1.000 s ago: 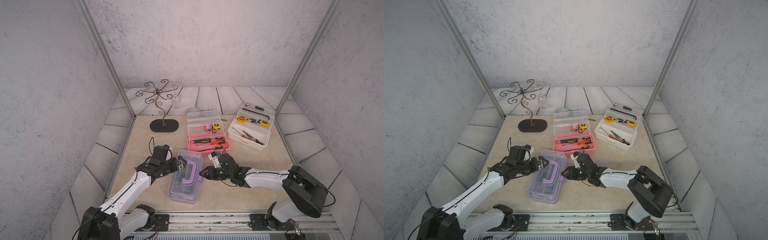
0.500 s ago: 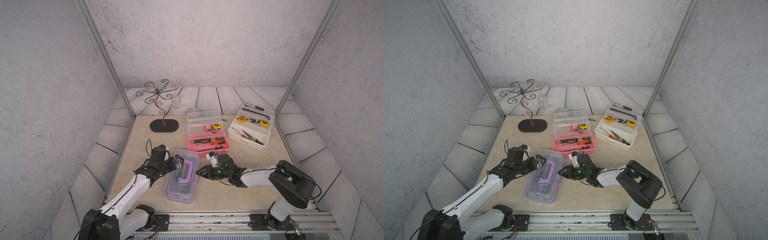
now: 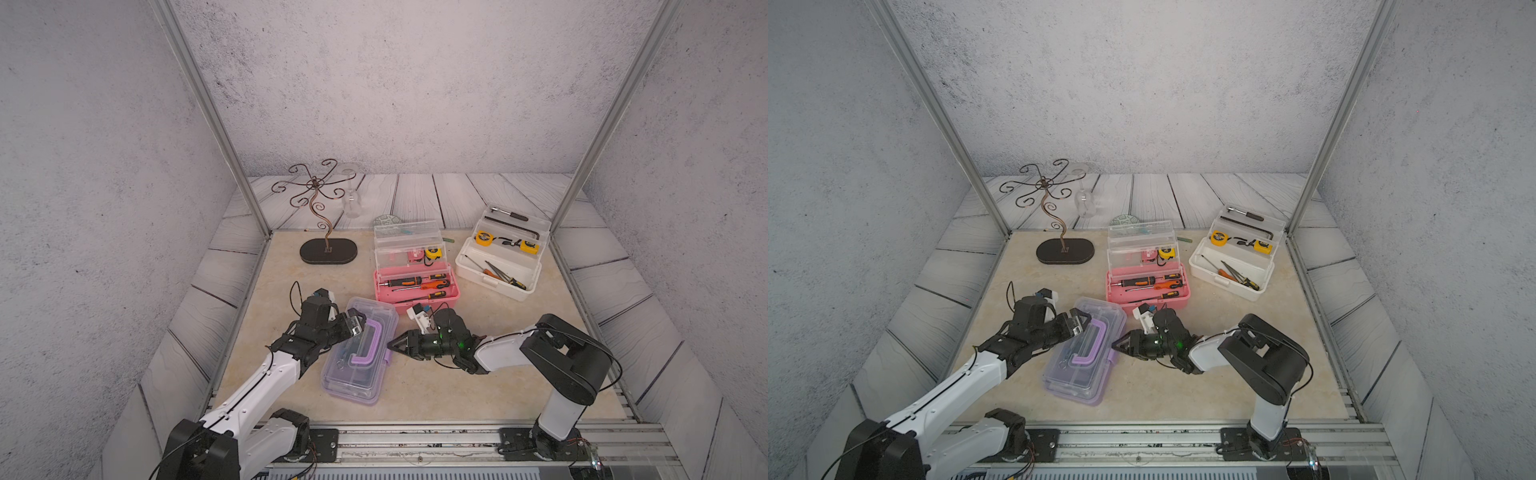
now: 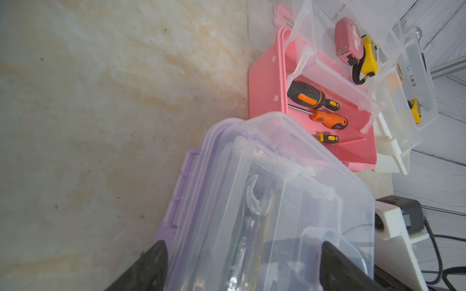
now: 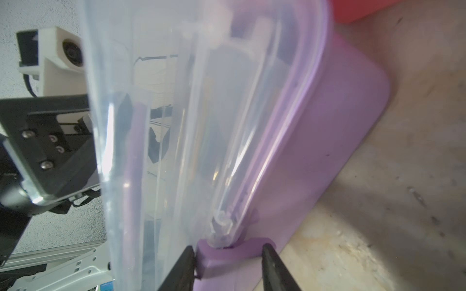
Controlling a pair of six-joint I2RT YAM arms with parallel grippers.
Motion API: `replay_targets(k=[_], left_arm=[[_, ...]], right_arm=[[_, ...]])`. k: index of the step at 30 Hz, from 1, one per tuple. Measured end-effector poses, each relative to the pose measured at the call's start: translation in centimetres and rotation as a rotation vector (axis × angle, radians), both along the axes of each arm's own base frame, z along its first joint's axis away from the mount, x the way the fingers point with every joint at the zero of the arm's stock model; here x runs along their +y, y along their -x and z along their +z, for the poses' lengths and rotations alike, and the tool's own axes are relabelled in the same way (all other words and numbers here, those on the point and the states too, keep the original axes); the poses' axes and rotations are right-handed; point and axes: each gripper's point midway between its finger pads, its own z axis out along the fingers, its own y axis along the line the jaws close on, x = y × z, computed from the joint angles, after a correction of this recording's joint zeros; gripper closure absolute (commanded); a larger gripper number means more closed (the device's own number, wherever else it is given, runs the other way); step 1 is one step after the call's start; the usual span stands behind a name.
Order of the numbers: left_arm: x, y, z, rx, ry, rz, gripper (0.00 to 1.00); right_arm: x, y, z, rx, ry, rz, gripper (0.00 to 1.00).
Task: Close toolboxes
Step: Fasten the toolbox latch on the toolbox, then move the toolbox to the center of the board.
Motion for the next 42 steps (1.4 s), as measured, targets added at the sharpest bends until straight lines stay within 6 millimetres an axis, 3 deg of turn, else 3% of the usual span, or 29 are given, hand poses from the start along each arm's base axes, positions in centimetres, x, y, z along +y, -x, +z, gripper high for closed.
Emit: replay_targets(k=[7, 22, 31, 35, 42], left_arm=[[0.4, -0.1, 0.0, -0.021, 0.006, 0.03, 0.1], [1.6, -0.4, 0.1, -0.06, -0.031, 0.155, 0.09], [2.1, 0.7, 0.7, -0.025, -0.094, 0.165, 0.06], [1.9, 1.3, 0.9, 0.005, -0.089, 0.145, 0.04], [1.3, 2.1, 1.0, 0.06, -0.083, 0.08, 0.02]], right_arm=[[0.3, -0.3, 0.0, 0.014, -0.008, -0.013, 0.56], [1.2, -2.9, 0.2, 0.057, -0.036, -0.15, 0.57], [0.4, -3.2, -0.3, 0.009, 0.036, -0.18, 0.49], [-0.1, -2.8, 0.5, -0.036, 0.071, -0.162, 0.47], [-0.6, -1.6, 3.6, -0.097, 0.059, -0.123, 0.47]])
